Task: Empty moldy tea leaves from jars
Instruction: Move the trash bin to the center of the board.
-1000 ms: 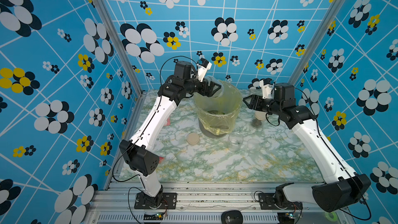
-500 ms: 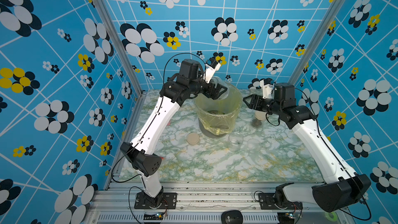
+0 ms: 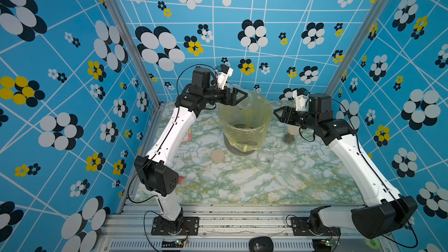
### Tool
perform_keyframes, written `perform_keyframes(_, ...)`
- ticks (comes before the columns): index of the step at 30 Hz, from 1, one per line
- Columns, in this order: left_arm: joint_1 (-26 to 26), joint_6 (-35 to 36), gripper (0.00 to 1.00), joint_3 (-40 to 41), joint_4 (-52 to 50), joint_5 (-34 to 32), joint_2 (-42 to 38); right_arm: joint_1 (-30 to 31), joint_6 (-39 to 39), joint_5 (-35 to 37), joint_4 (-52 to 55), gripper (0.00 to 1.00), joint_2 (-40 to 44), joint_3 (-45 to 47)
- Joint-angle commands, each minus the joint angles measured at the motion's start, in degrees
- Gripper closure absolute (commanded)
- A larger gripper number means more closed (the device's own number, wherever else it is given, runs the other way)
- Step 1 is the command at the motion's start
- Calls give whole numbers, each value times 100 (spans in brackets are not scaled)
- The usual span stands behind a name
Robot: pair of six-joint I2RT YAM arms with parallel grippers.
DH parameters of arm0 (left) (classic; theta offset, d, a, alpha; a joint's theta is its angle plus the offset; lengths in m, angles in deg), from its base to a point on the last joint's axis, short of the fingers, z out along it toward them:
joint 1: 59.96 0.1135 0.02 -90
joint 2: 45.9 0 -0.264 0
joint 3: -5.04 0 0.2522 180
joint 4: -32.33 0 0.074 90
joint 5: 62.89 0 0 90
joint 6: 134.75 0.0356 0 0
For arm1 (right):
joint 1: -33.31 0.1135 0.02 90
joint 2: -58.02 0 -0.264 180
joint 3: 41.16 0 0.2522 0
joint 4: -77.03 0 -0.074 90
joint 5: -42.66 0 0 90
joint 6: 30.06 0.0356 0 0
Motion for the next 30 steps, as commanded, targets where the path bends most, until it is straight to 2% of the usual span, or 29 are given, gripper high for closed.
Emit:
perform_keyframes(1, -584, 1675, 79, -805, -1238, -1966, 71, -41, 27, -47, -77, 31, 79, 54)
perform_keyframes(2, -908, 2333, 79, -1060, -1650, -2981, 224, -41, 31, -46, -74, 31, 72, 45)
perform_keyframes(4, -1298, 3071, 80, -1378, -2029, -4355, 503, -42, 51, -70, -83, 31, 34, 31)
perform_keyframes(5, -1394, 3277, 80, -1437, -2069, -4725, 607, -47, 74, -121, -100, 31, 22, 17)
perform_keyframes(6, -1431, 3340, 80, -1433, -2065, -4806, 637, -44, 79, -127, -109, 31, 12, -5)
perform_keyframes(9, -1384, 3131, 80, -1273, -1850, -4398, 492, -50, 78, -114, -107, 31, 13, -1)
perform_keyframes(13, -919, 2217, 80, -1170, -1549, -2686, 367, -46, 33, -78, -54, 31, 36, 5)
perform_keyframes(14, -935, 2244, 80, -1146, -1496, -2954, 285, -50, 37, -69, -48, 31, 46, 3)
perform_keyframes(16, -1331, 3006, 80, -1301, -1744, -4008, 390, -53, 28, -73, -28, 31, 51, -13)
perform_keyframes(17, -1377, 3014, 80, -1524, -1964, -3743, 499, -49, 17, -73, -14, 31, 38, -28)
perform_keyframes(19, -1017, 2191, 80, -1427, -1677, -2398, 443, -46, 1, -65, -18, 31, 37, -36)
perform_keyframes(20, -1002, 2110, 81, -1176, -1365, -2720, 317, -46, 14, -54, -18, 31, 37, -28)
perform_keyframes(21, -1162, 2508, 80, -1113, -1389, -3368, 270, -50, 17, -62, -32, 31, 33, -21)
perform_keyframes(22, -1236, 2690, 80, -1248, -1630, -3385, 355, -49, 24, -73, -47, 31, 37, -18)
perform_keyframes(23, -964, 2192, 81, -1451, -1731, -2231, 397, -50, 11, -87, -34, 31, 29, -20)
perform_keyframes(24, -657, 1514, 82, -1317, -1350, -1325, 382, -50, -10, -84, -17, 31, 29, -30)
perform_keyframes(25, -563, 1304, 82, -1052, -1084, -1429, 279, -49, -27, -49, -5, 31, 35, -22)
perform_keyframes(26, -804, 1848, 82, -1059, -1263, -2313, 232, -51, -24, -30, -7, 31, 37, -19)
perform_keyframes(27, -949, 2228, 81, -1169, -1478, -2784, 279, -57, -4, -50, -16, 31, 35, -41)
perform_keyframes(28, -798, 1913, 81, -1310, -1590, -2088, 362, -50, -1, -91, -26, 31, 33, -35)
perform_keyframes(29, -530, 1303, 82, -1199, -1274, -1117, 359, -50, -5, -103, -16, 31, 31, -43)
perform_keyframes(30, -501, 1229, 83, -1091, -1167, -1229, 309, -50, -19, -64, -12, 31, 33, -37)
